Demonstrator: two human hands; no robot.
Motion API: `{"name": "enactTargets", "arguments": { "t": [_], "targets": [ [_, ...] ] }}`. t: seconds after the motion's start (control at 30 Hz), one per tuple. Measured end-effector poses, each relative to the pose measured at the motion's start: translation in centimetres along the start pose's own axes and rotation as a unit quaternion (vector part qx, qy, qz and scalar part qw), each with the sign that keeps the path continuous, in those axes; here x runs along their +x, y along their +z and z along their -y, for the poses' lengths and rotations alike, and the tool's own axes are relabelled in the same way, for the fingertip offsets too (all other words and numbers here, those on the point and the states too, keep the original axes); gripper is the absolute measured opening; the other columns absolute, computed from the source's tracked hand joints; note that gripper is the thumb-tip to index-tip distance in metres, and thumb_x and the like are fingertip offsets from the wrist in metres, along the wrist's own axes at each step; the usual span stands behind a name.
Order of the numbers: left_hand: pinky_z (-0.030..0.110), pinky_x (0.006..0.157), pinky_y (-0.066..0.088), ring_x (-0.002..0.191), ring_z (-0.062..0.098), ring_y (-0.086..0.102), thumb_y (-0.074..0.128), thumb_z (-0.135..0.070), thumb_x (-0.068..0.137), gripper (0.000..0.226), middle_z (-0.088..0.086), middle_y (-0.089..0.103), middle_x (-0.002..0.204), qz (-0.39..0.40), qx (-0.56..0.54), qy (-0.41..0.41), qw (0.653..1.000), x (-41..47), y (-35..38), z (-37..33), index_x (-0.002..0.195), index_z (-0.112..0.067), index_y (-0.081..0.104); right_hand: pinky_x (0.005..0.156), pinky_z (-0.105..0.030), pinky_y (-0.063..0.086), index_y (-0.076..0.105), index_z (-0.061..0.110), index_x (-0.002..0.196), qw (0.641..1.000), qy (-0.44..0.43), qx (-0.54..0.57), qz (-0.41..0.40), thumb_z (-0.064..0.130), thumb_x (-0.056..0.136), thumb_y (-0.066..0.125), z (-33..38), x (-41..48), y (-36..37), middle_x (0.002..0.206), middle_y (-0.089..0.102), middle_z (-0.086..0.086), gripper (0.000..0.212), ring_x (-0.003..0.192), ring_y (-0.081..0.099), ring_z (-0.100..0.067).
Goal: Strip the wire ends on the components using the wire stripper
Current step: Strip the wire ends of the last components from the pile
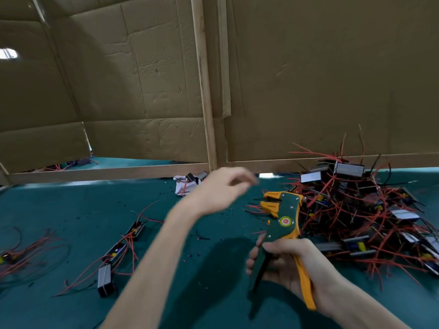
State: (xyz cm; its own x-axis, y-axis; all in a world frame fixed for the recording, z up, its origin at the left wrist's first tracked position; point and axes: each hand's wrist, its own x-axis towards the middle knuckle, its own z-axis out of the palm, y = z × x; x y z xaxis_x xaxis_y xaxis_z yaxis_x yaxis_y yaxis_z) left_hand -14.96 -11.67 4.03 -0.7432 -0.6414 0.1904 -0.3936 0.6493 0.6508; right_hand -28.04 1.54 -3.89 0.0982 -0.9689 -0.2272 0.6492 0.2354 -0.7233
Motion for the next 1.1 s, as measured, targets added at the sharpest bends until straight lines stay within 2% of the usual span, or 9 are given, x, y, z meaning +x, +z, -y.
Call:
{"name": "enactTargets", "arguments": {
  "t": [0.07,0.13,0.23,0.37,0.5,0.63,0.77,0.93,1.1],
  "targets": [
    [0.025,0.091,0.046,0.107,0.017,0.059,0.045,-0.001,0.094,0.03,0.005,0.065,0.119,0.017,0.158,-0.15,0.976,-1.6,-2.2,3.7,0.108,-0.016,0.066,0.064,-0.044,0.06,0.072,-0.002,0.07,0.998,-0.026,-0.03,-0.041,0.001,0.067,0.062,-0.3,0.4,-1.1,0.079,0.065,-0.024,0.011,0.071,0.067,-0.038],
    [0.024,0.08,0.045,0.107,0.021,0.058,0.041,-0.001,0.092,0.035,0.005,0.061,0.125,0.096,0.284,-0.281,0.912,-3.2,-3.6,6.3,0.111,-0.018,0.065,0.066,-0.044,0.059,0.073,-0.002,0.069,0.996,-0.025,-0.077,-0.021,0.002,0.068,0.062,-1.1,0.4,-0.5,0.08,0.065,-0.024,0.011,0.073,0.067,-0.037],
    [0.022,0.061,0.043,0.094,0.019,0.057,0.04,0.007,0.088,0.043,0.003,0.057,0.125,0.169,0.306,-0.342,0.872,-4.4,-4.6,8.4,0.11,-0.023,0.062,0.066,-0.043,0.059,0.073,-0.003,0.069,0.997,-0.038,-0.054,-0.031,0.002,0.068,0.062,-0.7,0.6,-1.0,0.08,0.065,-0.025,0.012,0.074,0.067,-0.038],
    [0.027,0.079,0.05,0.09,0.017,0.062,0.058,0.005,0.083,0.036,0.002,0.065,0.096,0.173,0.213,-0.321,0.906,-4.3,-4.3,9.2,0.108,-0.021,0.057,0.064,-0.045,0.059,0.073,-0.003,0.07,0.997,-0.039,-0.054,-0.044,0.001,0.068,0.061,-0.7,0.9,-1.2,0.08,0.065,-0.026,0.013,0.072,0.068,-0.039],
    [0.015,0.052,0.047,0.055,0.01,0.061,0.063,0.006,0.081,0.038,0.003,0.063,0.078,0.195,0.081,-0.32,0.924,-4.0,-3.4,8.0,0.11,-0.018,0.052,0.066,-0.047,0.059,0.066,-0.005,0.084,0.998,-0.036,-0.041,-0.04,-0.001,0.069,0.061,-0.4,0.7,-1.5,0.081,0.064,-0.026,0.017,0.074,0.067,-0.041],
    [0.023,0.073,0.042,0.09,0.012,0.049,0.078,-0.007,0.074,0.06,-0.007,0.047,0.107,0.263,0.208,-0.247,0.909,-3.5,-2.8,7.4,0.12,-0.036,0.053,0.064,-0.046,0.059,0.064,-0.006,0.089,0.997,-0.042,-0.047,-0.044,0.0,0.068,0.061,-0.2,0.6,-1.2,0.08,0.064,-0.026,0.022,0.073,0.068,-0.04],
    [0.033,0.098,0.042,0.112,0.015,0.042,0.081,-0.018,0.072,0.041,-0.005,0.044,0.116,0.266,0.232,-0.204,0.913,-3.3,-1.7,7.9,0.104,-0.04,0.068,0.065,-0.045,0.06,0.062,-0.007,0.093,0.997,-0.039,-0.055,-0.047,0.001,0.07,0.061,-0.2,0.5,-1.3,0.082,0.065,-0.025,0.025,0.074,0.068,-0.039],
    [0.035,0.093,0.046,0.105,0.014,0.046,0.082,-0.038,0.071,0.018,-0.002,0.045,0.113,0.179,0.231,-0.19,0.937,-3.0,-1.0,9.1,0.085,-0.031,0.072,0.067,-0.046,0.06,0.061,-0.007,0.094,0.996,-0.042,-0.056,-0.052,0.001,0.069,0.061,-0.1,0.6,-1.3,0.082,0.065,-0.025,0.026,0.075,0.068,-0.039],
    [0.035,0.092,0.043,0.109,0.019,0.044,0.071,-0.049,0.079,0.025,-0.001,0.049,0.107,0.096,0.24,-0.192,0.947,-2.7,0.1,9.2,0.078,-0.026,0.062,0.066,-0.046,0.06,0.063,-0.007,0.092,0.996,-0.045,-0.051,-0.054,0.001,0.069,0.061,-0.1,0.5,-1.3,0.081,0.065,-0.026,0.025,0.074,0.069,-0.039]
  ]
}}
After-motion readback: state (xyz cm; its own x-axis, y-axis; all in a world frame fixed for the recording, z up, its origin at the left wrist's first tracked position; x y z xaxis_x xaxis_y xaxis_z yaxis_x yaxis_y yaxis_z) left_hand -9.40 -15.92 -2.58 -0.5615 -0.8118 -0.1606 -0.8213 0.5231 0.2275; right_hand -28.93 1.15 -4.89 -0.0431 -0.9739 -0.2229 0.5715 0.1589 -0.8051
